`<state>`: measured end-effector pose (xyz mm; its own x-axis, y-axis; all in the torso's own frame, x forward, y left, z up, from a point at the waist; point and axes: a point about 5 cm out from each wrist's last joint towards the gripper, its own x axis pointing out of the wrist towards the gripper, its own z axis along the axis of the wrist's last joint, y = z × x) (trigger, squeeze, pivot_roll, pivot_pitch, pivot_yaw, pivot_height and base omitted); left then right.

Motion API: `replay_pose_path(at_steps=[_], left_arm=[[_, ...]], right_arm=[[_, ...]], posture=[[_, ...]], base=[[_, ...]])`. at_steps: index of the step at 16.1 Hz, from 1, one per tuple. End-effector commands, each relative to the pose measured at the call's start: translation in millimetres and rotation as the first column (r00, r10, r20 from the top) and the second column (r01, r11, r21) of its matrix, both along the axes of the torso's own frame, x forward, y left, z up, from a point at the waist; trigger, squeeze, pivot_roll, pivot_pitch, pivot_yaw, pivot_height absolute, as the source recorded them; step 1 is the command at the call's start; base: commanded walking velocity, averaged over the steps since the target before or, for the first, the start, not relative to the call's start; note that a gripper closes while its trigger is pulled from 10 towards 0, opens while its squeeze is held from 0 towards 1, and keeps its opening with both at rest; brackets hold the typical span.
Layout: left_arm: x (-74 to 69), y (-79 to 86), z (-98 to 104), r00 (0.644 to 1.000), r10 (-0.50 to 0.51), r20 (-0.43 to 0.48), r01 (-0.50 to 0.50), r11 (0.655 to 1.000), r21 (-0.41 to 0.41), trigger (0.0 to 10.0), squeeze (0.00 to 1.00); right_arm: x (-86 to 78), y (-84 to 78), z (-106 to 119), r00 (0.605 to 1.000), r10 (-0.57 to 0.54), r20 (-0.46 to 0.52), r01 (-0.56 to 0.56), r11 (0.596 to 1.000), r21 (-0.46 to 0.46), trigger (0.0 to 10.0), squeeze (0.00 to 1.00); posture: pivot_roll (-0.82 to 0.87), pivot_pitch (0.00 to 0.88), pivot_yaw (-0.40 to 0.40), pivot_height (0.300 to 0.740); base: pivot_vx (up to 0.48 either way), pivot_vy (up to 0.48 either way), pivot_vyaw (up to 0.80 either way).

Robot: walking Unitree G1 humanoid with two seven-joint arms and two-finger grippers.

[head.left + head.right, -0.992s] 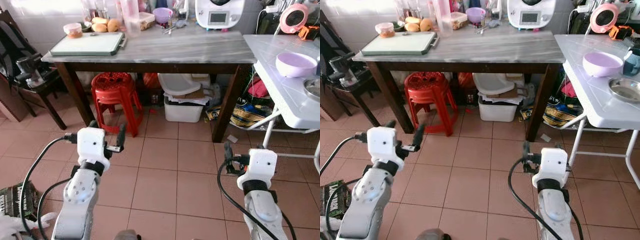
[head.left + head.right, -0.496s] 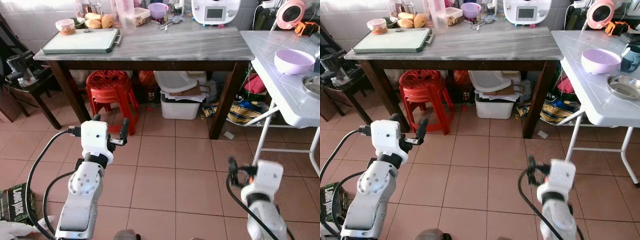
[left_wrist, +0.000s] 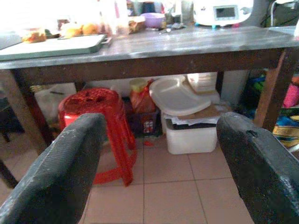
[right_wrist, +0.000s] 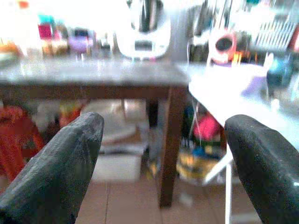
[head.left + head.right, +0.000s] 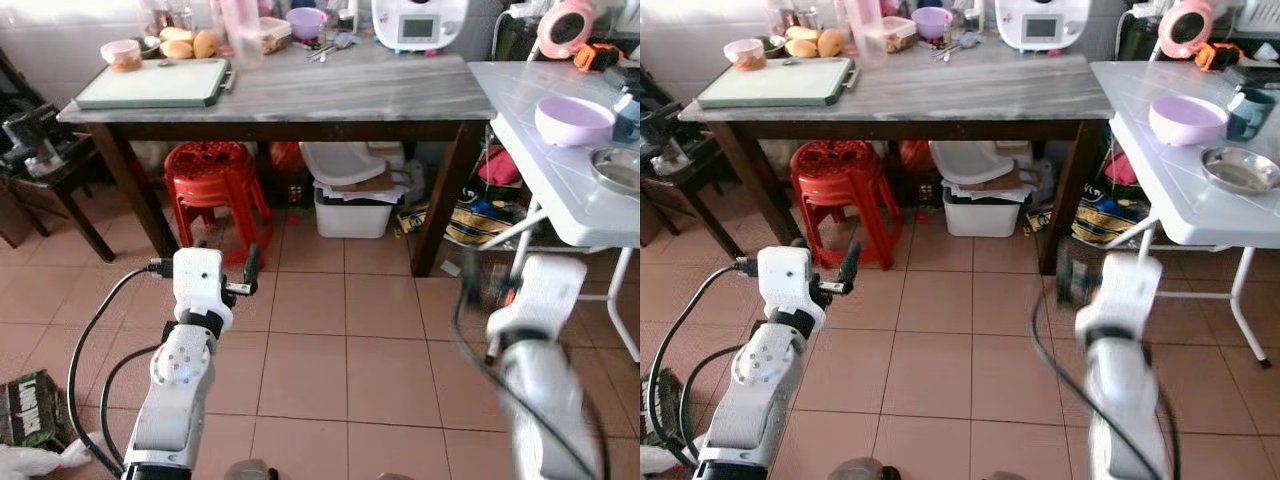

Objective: Setting the table

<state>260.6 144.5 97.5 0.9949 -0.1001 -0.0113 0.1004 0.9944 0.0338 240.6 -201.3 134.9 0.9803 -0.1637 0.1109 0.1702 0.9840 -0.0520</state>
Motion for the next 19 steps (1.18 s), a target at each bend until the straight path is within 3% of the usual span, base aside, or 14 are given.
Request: replay_pose_path(at_steps=[1, 5, 6, 8, 10, 12, 15, 19], left_arm=[[-3.1, -0.5, -3.0, 1.000, 0.004, 0.003, -0.004, 1.000, 0.010, 10.0, 0.00], [-4.2, -2.2, -6.8, 1.000, 0.014, 0.007, -0.014, 1.000, 0.005, 10.0, 0.00], [-1.0, -1.7, 1.1, 0.999, 0.034, 0.039, -0.034, 0.999, -0.002, 10.0, 0.00], [10.2, -9.6, 35.3, 0.988, 0.036, 0.148, -0.030, 0.999, -0.042, 10.0, 0.00], [14.2, -11.8, 44.5, 0.985, 0.032, 0.170, -0.022, 0.998, -0.058, 10.0, 0.00], [9.1, -7.3, 19.5, 0.997, 0.006, 0.081, -0.007, 1.000, 0.016, 10.0, 0.00], [-4.5, 4.7, -9.6, 0.999, 0.013, -0.031, -0.011, 0.999, 0.053, 10.0, 0.00], [-4.0, 8.3, -12.2, 0.999, 0.027, -0.047, -0.025, 0.998, 0.052, 10.0, 0.00]], right_arm=[[1.1, 0.4, 14.5, 0.999, -0.027, 0.034, 0.026, 0.999, 0.017, 10.0, 0.00], [-1.6, 11.5, 10.5, 1.000, 0.016, 0.002, -0.016, 1.000, -0.001, 10.0, 0.00], [-0.8, 11.5, 10.5, 1.000, 0.013, -0.006, -0.013, 1.000, -0.001, 10.0, 0.00], [-1.6, 8.0, 6.9, 1.000, 0.002, -0.024, -0.002, 1.000, 0.000, 10.0, 0.00], [-3.3, 8.6, 1.0, 0.999, 0.000, -0.042, 0.000, 1.000, 0.000, 10.0, 0.00], [-5.4, 11.2, -5.8, 0.998, 0.000, -0.063, 0.000, 1.000, 0.004, 10.0, 0.00], [-6.4, 10.2, -12.0, 0.996, -0.005, -0.086, 0.006, 1.000, 0.014, 10.0, 0.00], [-7.5, 13.2, -19.6, 0.995, -0.001, -0.102, 0.003, 1.000, 0.019, 10.0, 0.00]], posture=[[-0.06, 0.000, 0.023, 0.740], [-0.06, 0.000, 0.007, 0.740], [-0.06, 0.000, 0.009, 0.740], [-0.05, 0.000, 0.011, 0.740], [-0.05, 0.000, 0.015, 0.740], [-0.05, 0.000, 0.027, 0.740], [-0.04, 0.000, 0.033, 0.740], [-0.04, 0.000, 0.035, 0.740]], base=[[0.000, 0.000, 0.00], [0.000, 0.000, 0.00], [0.000, 0.000, 0.00], [0.000, 0.000, 0.00], [0.000, 0.000, 0.00], [0.000, 0.000, 0.00], [0.000, 0.000, 0.00], [0.000, 0.000, 0.00]])
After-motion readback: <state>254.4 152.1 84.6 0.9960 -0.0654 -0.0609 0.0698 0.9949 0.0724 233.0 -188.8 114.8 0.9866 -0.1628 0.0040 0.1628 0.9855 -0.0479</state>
